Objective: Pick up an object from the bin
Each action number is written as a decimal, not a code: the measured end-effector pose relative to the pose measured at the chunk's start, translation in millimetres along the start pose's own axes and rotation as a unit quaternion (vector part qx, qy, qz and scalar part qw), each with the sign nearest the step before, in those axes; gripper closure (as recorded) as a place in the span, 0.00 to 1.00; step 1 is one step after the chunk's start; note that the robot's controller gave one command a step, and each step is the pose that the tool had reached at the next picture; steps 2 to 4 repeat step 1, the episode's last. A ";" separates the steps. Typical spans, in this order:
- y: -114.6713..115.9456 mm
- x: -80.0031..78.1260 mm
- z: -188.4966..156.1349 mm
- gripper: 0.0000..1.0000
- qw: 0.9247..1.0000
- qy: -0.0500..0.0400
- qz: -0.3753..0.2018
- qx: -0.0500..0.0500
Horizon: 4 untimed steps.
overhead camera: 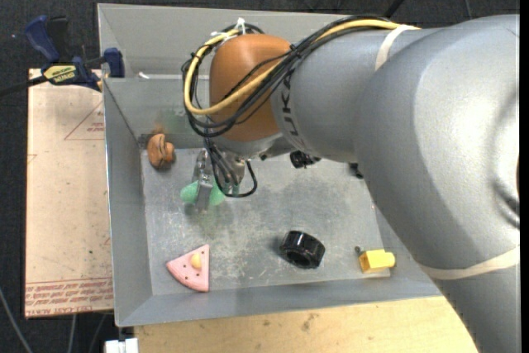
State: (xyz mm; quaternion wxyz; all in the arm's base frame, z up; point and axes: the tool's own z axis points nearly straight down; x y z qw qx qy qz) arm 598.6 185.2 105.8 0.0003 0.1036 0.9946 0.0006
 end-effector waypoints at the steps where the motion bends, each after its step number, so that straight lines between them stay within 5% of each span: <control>1: -0.2 0.3 -10.6 1.00 1.000 0.001 0.000 0.000; 4: -0.2 0.3 -10.6 1.00 1.000 0.001 0.000 0.000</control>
Offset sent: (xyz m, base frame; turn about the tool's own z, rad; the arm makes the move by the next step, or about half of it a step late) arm -0.0002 -0.0001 0.0000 0.0000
